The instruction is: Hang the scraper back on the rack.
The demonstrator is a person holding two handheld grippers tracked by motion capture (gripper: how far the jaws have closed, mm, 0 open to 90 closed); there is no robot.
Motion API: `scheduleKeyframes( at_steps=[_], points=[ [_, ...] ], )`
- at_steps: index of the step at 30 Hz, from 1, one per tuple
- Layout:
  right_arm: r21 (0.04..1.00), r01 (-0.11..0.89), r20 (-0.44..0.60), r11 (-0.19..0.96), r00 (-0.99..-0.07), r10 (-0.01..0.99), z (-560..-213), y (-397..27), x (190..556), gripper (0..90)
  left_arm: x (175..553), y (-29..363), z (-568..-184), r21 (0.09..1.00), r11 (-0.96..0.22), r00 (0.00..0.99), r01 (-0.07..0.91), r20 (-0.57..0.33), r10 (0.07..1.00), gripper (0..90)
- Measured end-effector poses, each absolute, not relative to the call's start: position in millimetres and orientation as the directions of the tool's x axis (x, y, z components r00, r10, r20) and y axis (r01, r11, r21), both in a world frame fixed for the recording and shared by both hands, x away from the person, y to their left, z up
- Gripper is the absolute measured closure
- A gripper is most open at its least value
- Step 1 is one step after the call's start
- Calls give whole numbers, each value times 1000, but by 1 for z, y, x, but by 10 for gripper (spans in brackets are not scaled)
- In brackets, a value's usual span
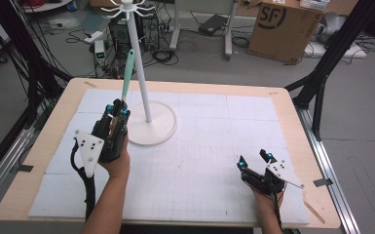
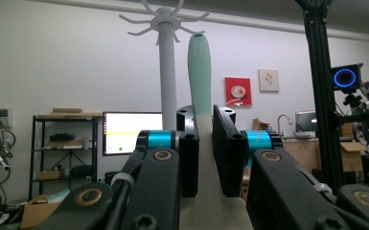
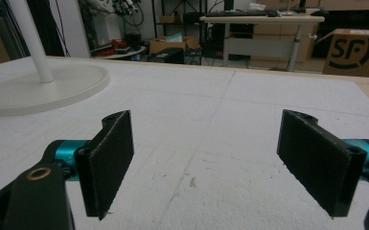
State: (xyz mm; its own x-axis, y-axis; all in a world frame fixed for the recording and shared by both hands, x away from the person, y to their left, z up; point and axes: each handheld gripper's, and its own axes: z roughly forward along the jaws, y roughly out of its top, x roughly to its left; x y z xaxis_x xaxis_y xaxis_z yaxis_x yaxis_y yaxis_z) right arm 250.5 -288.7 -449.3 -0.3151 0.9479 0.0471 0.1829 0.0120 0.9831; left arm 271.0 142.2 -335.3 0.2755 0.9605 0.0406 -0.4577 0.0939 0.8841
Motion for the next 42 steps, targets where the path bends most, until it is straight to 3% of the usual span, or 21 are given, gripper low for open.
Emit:
scheduleKeyframes(
  at_steps=[42],
  points=[
    [984, 178, 38, 20, -319, 947, -449, -289, 251, 197, 294, 134, -297, 830, 61, 211, -555, 70, 975, 812]
  ],
)
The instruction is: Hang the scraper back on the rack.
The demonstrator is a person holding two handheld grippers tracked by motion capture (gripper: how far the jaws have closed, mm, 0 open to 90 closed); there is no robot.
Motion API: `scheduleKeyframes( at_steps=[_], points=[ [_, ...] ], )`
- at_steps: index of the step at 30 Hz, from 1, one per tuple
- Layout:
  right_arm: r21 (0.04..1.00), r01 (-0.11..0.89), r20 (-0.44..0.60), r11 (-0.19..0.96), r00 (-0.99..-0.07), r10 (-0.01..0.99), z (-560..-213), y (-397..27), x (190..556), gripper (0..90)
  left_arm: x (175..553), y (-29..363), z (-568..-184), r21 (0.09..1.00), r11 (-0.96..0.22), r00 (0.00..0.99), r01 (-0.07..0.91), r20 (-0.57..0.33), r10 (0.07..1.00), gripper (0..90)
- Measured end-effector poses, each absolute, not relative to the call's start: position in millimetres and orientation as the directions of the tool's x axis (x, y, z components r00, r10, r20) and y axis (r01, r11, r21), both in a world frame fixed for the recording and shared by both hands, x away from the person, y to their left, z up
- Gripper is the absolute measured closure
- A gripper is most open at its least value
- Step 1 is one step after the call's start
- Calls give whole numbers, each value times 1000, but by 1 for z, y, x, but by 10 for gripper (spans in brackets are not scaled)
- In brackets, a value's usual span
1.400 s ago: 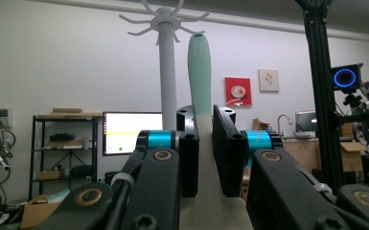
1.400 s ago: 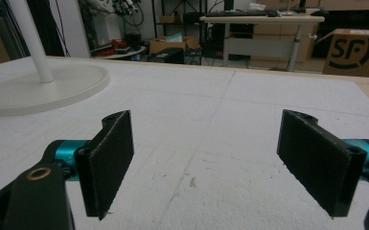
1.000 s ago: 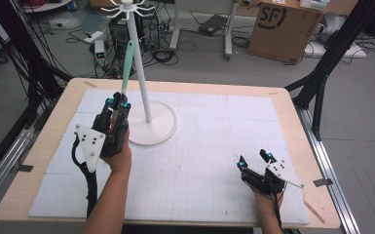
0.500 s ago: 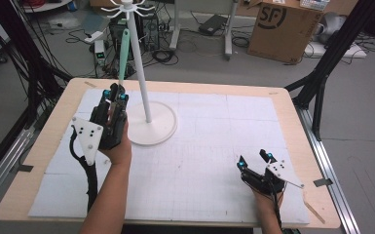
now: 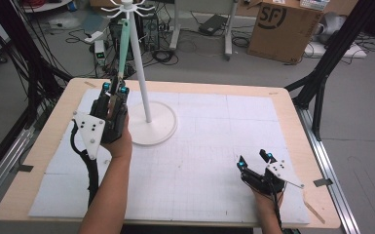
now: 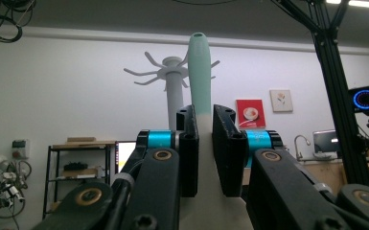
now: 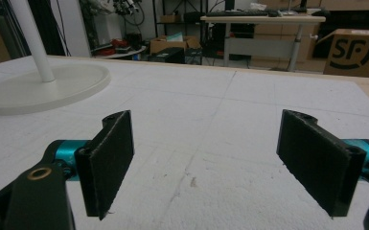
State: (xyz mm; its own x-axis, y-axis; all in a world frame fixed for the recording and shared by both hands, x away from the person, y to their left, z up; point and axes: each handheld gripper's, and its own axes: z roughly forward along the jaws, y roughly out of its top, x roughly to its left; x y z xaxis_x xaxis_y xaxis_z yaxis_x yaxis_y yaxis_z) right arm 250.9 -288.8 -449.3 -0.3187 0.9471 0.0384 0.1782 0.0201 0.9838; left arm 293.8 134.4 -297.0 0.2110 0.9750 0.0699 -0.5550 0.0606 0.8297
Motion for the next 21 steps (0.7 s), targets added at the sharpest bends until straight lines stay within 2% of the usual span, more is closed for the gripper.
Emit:
scheduleKeyframes(
  at_steps=[21],
  points=[
    [983, 181, 40, 20, -321, 946, -449, -288, 251, 197, 303, 135, -289, 840, 44, 200, -541, 77, 977, 811]
  ],
)
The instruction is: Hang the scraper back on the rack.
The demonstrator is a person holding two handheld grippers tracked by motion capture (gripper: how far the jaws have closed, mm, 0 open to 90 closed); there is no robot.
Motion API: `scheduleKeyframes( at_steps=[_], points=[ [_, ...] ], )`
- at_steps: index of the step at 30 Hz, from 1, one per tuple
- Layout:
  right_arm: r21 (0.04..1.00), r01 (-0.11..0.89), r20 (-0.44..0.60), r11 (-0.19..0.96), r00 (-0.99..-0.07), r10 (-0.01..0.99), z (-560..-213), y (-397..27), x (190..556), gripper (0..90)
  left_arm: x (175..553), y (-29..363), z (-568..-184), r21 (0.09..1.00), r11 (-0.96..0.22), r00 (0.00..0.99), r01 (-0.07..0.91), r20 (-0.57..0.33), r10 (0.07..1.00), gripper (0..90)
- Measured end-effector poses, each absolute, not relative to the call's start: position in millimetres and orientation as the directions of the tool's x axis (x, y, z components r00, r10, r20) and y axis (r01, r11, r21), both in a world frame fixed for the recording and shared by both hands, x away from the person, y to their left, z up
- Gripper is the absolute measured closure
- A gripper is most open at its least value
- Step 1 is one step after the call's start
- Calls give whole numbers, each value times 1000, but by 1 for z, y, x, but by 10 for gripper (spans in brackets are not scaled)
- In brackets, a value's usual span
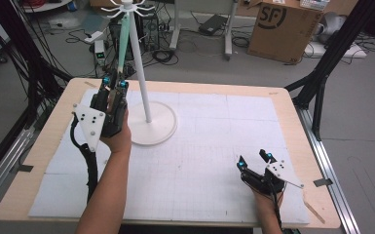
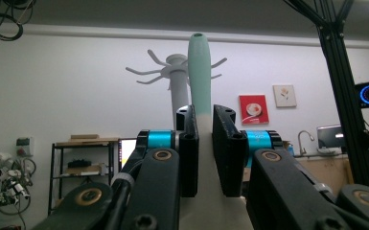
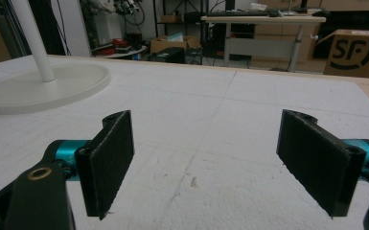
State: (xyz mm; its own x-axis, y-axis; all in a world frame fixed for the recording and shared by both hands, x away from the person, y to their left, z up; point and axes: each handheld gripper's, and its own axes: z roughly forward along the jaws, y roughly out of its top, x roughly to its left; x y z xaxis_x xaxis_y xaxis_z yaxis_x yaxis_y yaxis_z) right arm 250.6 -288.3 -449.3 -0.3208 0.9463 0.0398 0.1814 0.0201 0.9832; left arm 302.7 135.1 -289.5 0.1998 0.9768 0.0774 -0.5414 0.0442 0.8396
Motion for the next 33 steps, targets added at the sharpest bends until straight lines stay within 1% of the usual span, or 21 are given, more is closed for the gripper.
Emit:
scheduleKeyframes(
  at_steps=[33],
  points=[
    [984, 176, 35, 23, -320, 947, -449, -289, 251, 198, 315, 136, -295, 865, 22, 188, -502, 85, 978, 807]
  ],
)
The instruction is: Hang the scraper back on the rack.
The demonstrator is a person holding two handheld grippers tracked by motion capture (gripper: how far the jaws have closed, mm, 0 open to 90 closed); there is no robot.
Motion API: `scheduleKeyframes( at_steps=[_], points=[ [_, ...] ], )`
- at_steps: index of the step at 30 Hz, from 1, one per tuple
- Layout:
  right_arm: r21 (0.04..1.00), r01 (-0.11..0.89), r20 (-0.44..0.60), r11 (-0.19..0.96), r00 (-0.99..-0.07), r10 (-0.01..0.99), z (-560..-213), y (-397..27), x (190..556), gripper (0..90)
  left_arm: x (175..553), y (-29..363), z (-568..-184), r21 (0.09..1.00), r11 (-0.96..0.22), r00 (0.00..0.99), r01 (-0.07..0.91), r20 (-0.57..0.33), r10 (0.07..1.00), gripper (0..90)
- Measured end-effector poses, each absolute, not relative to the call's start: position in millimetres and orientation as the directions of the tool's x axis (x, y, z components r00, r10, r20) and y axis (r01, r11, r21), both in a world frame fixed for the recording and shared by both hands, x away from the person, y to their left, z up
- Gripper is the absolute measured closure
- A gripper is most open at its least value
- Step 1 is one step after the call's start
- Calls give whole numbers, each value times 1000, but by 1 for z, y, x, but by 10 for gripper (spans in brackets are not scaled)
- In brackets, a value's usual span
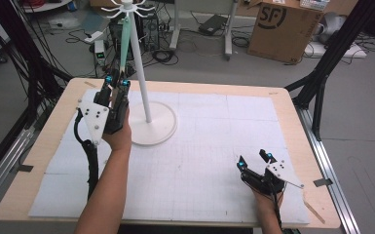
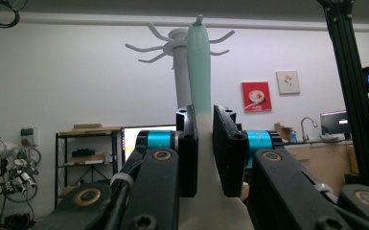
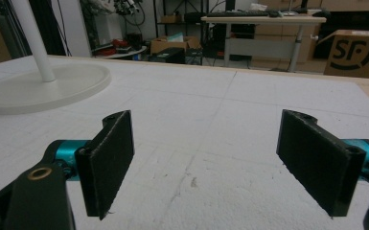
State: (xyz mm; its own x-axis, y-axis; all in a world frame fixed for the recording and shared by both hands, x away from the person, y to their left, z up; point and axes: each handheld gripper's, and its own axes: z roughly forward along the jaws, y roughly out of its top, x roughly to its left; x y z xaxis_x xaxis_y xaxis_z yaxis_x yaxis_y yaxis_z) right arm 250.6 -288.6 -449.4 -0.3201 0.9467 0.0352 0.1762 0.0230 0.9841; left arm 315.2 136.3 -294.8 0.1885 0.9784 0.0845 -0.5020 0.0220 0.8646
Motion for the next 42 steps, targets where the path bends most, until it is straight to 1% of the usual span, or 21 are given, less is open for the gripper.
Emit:
scheduleKeyframes(
  at_steps=[3, 4, 5, 7, 18, 23, 25, 28, 29, 30, 34, 37, 39, 42],
  points=[
    [984, 177, 37, 21, -320, 947, -449, -289, 251, 198, 315, 137, -295, 865, 27, 193, -500, 81, 978, 797],
    [984, 176, 35, 23, -320, 947, -449, -289, 251, 197, 315, 137, -295, 865, 28, 198, -500, 83, 977, 779],
    [984, 178, 37, 21, -320, 947, -449, -289, 251, 197, 315, 137, -295, 866, 29, 203, -500, 85, 975, 732],
    [984, 178, 37, 22, -320, 947, -449, -289, 251, 198, 316, 137, -295, 871, 28, 207, -491, 86, 975, 677],
    [984, 180, 39, 20, -319, 947, -449, -289, 250, 198, 319, 134, -298, 891, 14, 215, -454, 95, 972, 517],
    [984, 178, 39, 20, -320, 947, -449, -289, 250, 197, 322, 134, -300, 909, -2, 218, -417, 102, 970, 463],
    [984, 179, 40, 19, -320, 947, -449, -289, 250, 197, 322, 135, -301, 917, -4, 234, -398, 106, 966, 440],
    [984, 179, 41, 17, -319, 947, -449, -289, 250, 197, 320, 135, -303, 930, -6, 257, -368, 108, 960, 389],
    [984, 179, 42, 17, -319, 947, -449, -289, 250, 197, 318, 136, -304, 934, 1, 262, -357, 99, 960, 330],
    [984, 179, 41, 17, -319, 947, -449, -289, 250, 197, 316, 137, -306, 936, 5, 273, -352, 98, 957, 316],
    [984, 180, 44, 14, -317, 947, -449, -289, 250, 197, 308, 140, -314, 947, -9, 287, -321, 106, 952, 314],
    [984, 179, 44, 14, -316, 948, -449, -289, 250, 197, 302, 143, -321, 964, -30, 293, -265, 110, 950, 301],
    [983, 181, 47, 11, -316, 947, -449, -288, 250, 197, 300, 144, -328, 976, -49, 297, -211, 112, 948, 302],
    [984, 178, 42, 16, -317, 948, -449, -289, 250, 197, 295, 148, -342, 983, -76, 306, -167, 125, 944, 291]
  ],
)
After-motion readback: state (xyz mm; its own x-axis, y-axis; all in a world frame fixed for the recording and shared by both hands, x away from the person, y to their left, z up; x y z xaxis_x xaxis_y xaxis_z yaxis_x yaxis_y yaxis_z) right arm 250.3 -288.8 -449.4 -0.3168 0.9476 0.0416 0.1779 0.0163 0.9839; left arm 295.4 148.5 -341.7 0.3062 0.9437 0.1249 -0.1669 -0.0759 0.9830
